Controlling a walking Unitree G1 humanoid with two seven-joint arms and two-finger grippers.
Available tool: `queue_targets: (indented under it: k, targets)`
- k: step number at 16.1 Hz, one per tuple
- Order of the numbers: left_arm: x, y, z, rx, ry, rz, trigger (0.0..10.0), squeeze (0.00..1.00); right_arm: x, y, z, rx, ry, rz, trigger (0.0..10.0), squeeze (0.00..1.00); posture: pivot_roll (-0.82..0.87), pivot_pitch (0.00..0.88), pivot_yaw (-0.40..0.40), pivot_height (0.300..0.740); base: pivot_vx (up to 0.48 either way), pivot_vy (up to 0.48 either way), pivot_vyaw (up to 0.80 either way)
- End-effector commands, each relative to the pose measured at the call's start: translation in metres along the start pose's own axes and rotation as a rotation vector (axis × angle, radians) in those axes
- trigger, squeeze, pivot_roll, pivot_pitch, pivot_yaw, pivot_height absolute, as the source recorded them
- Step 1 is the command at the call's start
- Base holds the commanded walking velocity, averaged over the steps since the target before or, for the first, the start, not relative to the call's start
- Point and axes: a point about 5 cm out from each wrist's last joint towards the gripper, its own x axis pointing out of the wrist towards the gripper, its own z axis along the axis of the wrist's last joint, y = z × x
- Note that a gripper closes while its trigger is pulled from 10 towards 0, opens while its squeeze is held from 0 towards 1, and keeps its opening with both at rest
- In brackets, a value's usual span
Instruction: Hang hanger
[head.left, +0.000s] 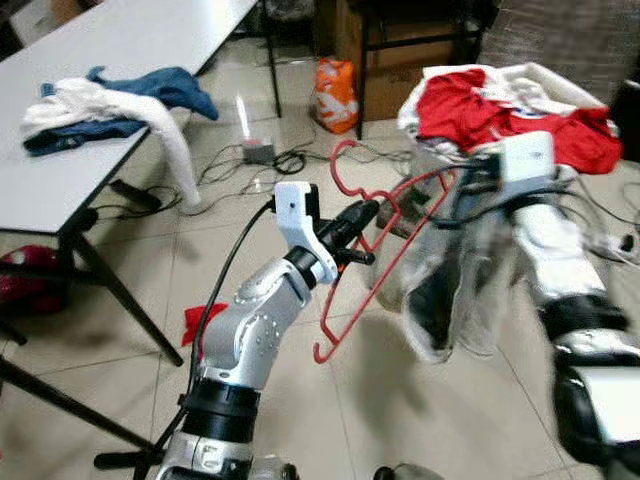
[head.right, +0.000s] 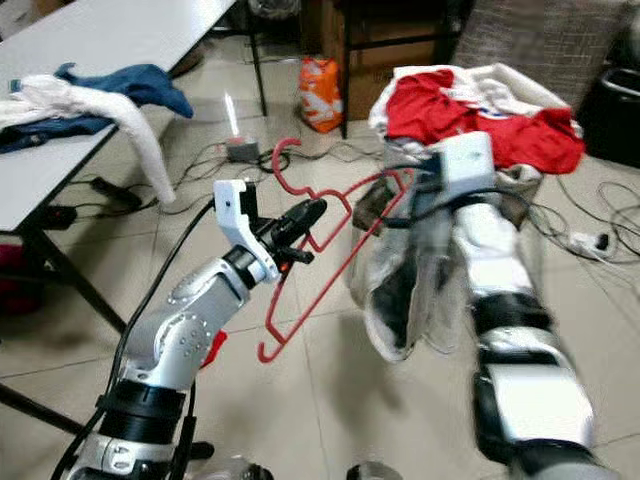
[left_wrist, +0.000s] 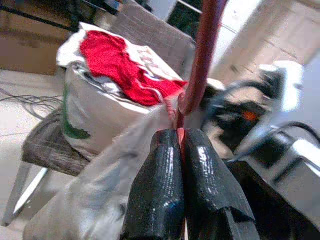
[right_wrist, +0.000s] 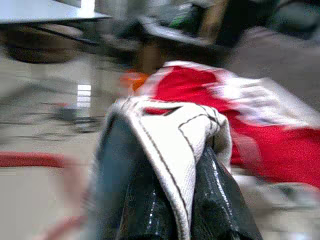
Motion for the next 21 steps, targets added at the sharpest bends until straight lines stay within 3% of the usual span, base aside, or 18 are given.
queue_targets:
  k: [1, 3, 7, 9, 14, 17, 21]
  targets:
    - [-0.001, -0.002, 0.0, 0.042, 0.009, -0.012, 10.0, 0.0, 0.005, 0.008, 0.013, 0.036, -0.041, 0.048, 0.0, 0.0, -0.08, 0.0, 0.048, 0.74, 0.0, 0.0, 0.0]
    - [-0.011, 0.015, -0.009, 0.115, 0.04, 0.087, 10.0, 0.0, -0.009, 0.005, 0.002, 0.049, -0.058, 0.029, 0.0, 0.0, -0.08, 0.0, 0.051, 0.74, 0.0, 0.0, 0.0]
    - [-0.008, 0.012, -0.006, 0.096, 0.02, 0.088, 10.0, 0.0, -0.016, 0.01, -0.01, 0.106, -0.038, 0.03, 0.0, 0.0, -0.09, 0.0, 0.059, 0.74, 0.0, 0.0, 0.0]
    - [-0.004, 0.01, -0.001, 0.075, -0.016, 0.088, 10.0, 0.0, -0.021, 0.032, -0.015, 0.172, -0.011, 0.152, 0.0, 0.0, -0.1, 0.0, 0.067, 0.74, 0.0, 0.0, 0.0]
    - [-0.006, 0.007, -0.003, 0.068, -0.011, 0.072, 10.0, 0.0, -0.017, 0.037, -0.01, 0.189, -0.023, 0.179, 0.0, 0.0, -0.09, 0.0, 0.067, 0.74, 0.0, 0.0, 0.0]
    - [-0.006, 0.006, -0.005, 0.07, -0.006, 0.073, 10.0, 0.0, -0.018, 0.027, -0.002, 0.151, -0.037, 0.177, 0.0, 0.0, -0.08, 0.0, 0.058, 0.74, 0.0, 0.0, 0.0]
    - [-0.008, 0.011, -0.003, 0.082, -0.005, 0.086, 10.0, 0.0, -0.023, -0.01, 0.004, -0.035, -0.078, 0.039, 0.0, 0.0, -0.09, 0.0, 0.061, 0.74, 0.0, 0.0, 0.0]
